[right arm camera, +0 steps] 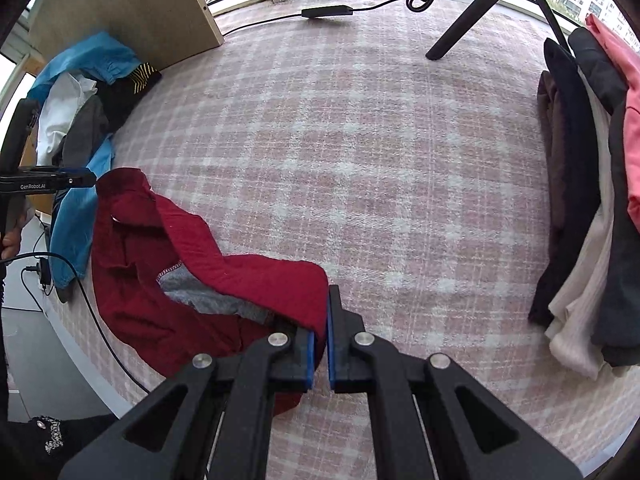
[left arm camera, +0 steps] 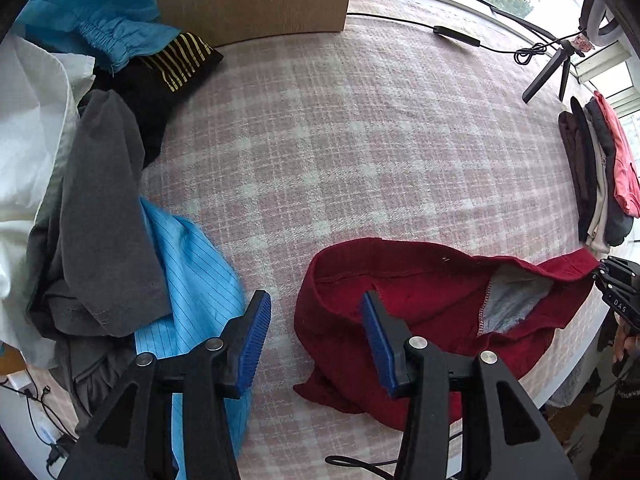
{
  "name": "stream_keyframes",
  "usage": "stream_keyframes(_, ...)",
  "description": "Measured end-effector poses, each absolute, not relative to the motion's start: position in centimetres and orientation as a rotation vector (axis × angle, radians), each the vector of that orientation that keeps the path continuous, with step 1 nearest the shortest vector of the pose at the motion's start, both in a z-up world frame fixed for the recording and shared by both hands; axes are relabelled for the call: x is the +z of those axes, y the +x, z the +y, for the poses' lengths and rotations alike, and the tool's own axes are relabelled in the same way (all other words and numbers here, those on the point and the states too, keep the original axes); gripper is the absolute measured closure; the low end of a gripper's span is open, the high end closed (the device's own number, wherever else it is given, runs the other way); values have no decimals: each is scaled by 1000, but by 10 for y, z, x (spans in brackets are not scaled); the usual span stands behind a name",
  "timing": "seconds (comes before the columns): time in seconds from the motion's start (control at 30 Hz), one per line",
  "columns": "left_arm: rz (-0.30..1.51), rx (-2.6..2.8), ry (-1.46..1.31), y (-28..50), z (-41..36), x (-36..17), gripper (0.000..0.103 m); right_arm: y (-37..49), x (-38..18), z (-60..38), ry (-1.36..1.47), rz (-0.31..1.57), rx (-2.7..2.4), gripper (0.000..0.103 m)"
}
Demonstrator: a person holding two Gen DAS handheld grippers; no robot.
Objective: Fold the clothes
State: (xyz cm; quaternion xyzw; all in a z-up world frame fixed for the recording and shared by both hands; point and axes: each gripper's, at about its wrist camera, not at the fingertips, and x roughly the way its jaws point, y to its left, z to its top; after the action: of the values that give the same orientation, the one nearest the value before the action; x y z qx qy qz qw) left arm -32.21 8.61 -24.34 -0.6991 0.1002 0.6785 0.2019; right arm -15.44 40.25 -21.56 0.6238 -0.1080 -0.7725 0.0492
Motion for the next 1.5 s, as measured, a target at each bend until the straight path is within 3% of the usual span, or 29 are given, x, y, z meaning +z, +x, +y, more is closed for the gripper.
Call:
stream_keyframes(0.13, 317, 1853, -1981, -321, 94, -255, 59, -155, -216, 399, 1892, -315, -2355, 98)
stream_keyframes(0.2, 352, 1859, -1970, -318, 94, -261, 78, -156, -216, 399, 1895, -316, -2358, 98)
stream_keyframes(0.23, 337, 1865, -1962, -318, 90, -260, 99, -157, -216, 399, 1899, -317, -2359, 98)
stream_keyframes(0.27, 318, 1871, -1954, -317, 86, -259, 101, -157, -218, 398, 1906, -311, -2357, 98)
stream_keyframes(0.33, 290, 1882, -1930, -315, 78, -254, 101, -156, -223, 400, 1926, -296, -2354, 95)
stream_keyframes(0.47, 302, 1896, -1883, -304, 67, -238, 101, -153, -240, 404, 2024, -288, -2311, 65)
stream_keyframes(0.73, 338, 1884, -1862, -288, 67, -236, 101, -161, -268, 404, 2075, -424, -2230, 66)
stream_keyframes(0.9, 439, 1907, -1834, -289, 77, -234, 90, -153, -247, 397, 2075, -438, -2267, 66)
stream_keyframes(0.97, 493, 1908, -1797, -293, 86, -228, 75, -148, -236, 391, 2053, -462, -2270, 66)
stream_keyframes(1.03, 525, 1893, -1761, -298, 96, -223, 67, -143, -228, 385, 2032, -491, -2282, 66)
stream_keyframes(1.23, 701, 1826, -1626, -306, 144, -219, 55, -115, -212, 375, 1971, -668, -2289, 66)
stream_keyframes(1.5, 772, 1722, -1583, -310, 176, -232, 55, -122, -233, 366, 2024, -834, -2277, 66)
